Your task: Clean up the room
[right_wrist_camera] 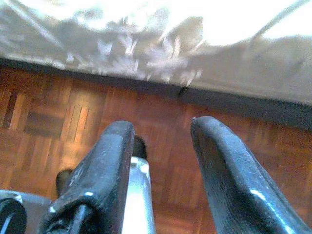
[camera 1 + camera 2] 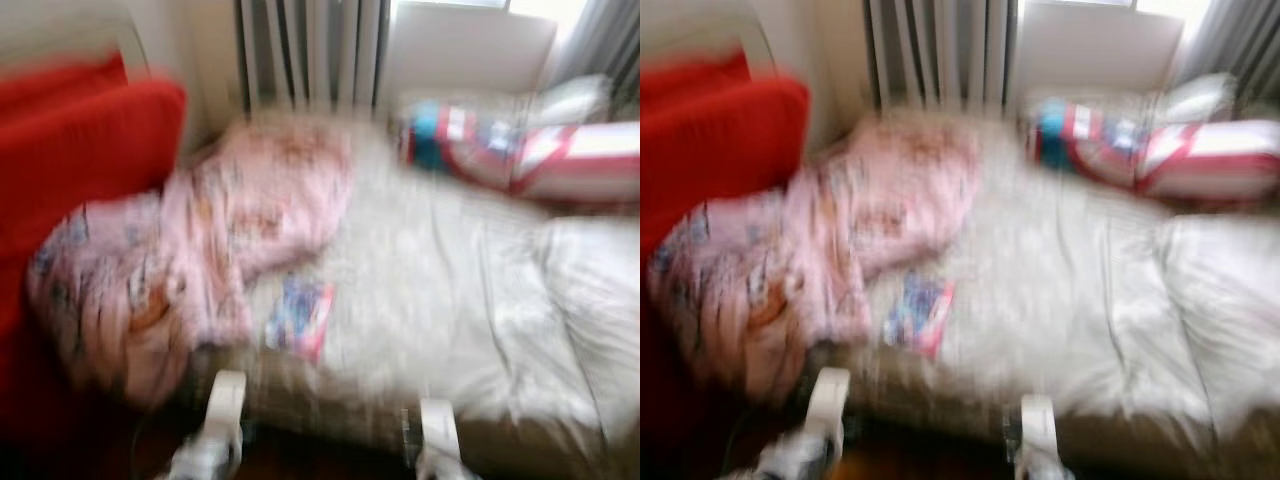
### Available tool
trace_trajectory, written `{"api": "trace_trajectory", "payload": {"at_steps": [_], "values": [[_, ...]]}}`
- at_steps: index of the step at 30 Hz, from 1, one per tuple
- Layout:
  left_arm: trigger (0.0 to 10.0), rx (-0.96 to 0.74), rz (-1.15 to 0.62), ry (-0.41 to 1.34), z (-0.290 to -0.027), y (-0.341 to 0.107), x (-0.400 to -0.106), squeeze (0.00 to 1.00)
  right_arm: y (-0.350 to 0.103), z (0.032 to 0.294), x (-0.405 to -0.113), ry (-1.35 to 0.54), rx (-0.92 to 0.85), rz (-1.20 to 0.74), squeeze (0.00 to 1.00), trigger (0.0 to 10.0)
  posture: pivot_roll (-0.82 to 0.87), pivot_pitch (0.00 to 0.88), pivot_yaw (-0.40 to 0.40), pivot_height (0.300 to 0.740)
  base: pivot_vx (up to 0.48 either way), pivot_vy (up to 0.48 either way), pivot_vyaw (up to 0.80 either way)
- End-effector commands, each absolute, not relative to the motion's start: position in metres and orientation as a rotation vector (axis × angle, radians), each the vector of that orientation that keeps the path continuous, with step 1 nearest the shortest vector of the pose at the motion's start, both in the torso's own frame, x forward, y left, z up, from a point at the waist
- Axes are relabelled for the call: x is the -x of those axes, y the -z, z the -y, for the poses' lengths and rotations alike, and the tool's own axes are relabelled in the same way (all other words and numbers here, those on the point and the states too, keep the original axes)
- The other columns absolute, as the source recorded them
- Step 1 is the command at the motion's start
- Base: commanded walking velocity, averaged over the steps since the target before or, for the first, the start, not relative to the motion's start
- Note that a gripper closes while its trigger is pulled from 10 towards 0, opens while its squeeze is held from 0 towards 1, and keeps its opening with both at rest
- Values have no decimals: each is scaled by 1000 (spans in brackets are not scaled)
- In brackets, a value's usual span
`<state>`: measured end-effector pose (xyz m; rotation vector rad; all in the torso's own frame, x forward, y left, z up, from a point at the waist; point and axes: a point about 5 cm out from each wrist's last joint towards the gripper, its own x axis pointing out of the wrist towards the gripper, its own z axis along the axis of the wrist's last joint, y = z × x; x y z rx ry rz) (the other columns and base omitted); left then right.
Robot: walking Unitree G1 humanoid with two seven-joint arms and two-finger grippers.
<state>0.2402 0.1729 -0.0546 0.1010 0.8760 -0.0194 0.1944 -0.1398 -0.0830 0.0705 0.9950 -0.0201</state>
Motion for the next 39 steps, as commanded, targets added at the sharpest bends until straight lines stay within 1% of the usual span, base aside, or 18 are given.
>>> {"api": "trace_trajectory", "payload": {"at_steps": [1, 5, 7, 9, 13, 15, 18, 24, 29, 32, 39], "values": [[10000, -105, -915, 0, -181, 60, -232, 0, 83, 132, -195, 7, -91, -994, 0, 10000, -88, 0, -16, 740, 0, 0, 0], [10000, -91, -917, -9, -181, 60, -231, 0, 82, 132, -195, 7, -90, -987, 0, 10000, -89, 0, -16, 740, 0, 0, 0], [10000, -100, -878, -31, -182, 58, -233, 0, 81, 132, -197, 3, -82, -958, 0, 10000, -92, 0, -14, 740, 0, 0, 0], [10000, -47, -787, -76, -182, 54, -237, 0, 74, 132, -206, -37, -72, -840, 0, 10000, -85, 0, -13, 740, 0, 0, 0], [10000, -35, -704, -84, -182, 48, -242, 0, 68, 132, -211, -32, -65, -754, 0, 10000, -100, 0, -11, 740, 0, 0, 0], [10000, -67, -633, -57, -182, 43, -246, 0, 64, 134, -214, 20, -55, -688, 0, 10000, -102, 0, -10, 740, 0, 0, 0], [10000, -47, -597, -64, -182, 40, -247, 0, 61, 135, -216, 35, -60, -636, 0, 10000, -110, 0, -8, 740, 0, 0, 0], [10000, -62, -561, -56, -182, 38, -248, 0, 57, 135, -217, 45, -82, -572, 0, 10000, -110, 0, -7, 740, 0, 0, 0], [10000, -63, -556, -43, -181, 38, -248, 0, 57, 135, -216, 61, -89, -560, 0, 10000, -108, 0, -7, 740, 0, 0, 0], [10000, -96, -553, -19, -180, 38, -248, 0, 56, 136, -216, 56, -83, -550, 0, 10000, -109, 0, -6, 740, 0, 0, 0], [10000, -50, -517, -53, -181, 36, -248, 0, 54, 136, -217, 47, -49, -522, 0, 10000, -109, 0, -7, 740, 0, 0, 0]]}}
